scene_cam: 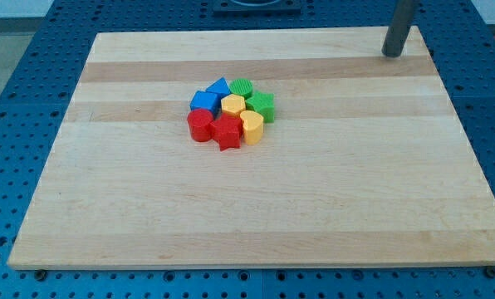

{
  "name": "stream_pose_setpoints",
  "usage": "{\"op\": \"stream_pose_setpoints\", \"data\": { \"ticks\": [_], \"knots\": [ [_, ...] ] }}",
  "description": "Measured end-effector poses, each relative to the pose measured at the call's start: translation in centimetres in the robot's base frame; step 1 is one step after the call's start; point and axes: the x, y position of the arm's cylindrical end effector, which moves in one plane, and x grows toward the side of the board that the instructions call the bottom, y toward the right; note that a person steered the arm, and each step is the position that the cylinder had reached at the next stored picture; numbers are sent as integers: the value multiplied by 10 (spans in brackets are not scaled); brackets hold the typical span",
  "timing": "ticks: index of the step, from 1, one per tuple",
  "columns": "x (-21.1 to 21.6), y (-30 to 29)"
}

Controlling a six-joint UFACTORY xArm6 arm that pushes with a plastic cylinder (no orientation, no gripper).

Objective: Push the group of blocks slightly left

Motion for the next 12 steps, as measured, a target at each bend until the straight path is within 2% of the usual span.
{"op": "stream_pose_setpoints", "data": {
  "ticks": [1,2,4,7,8,9,12],
  "knots": [
    [2,0],
    [28,0],
    [103,-25],
    [116,-34],
    [134,-44],
    [147,-63],
    [149,-134]
  ]
}}
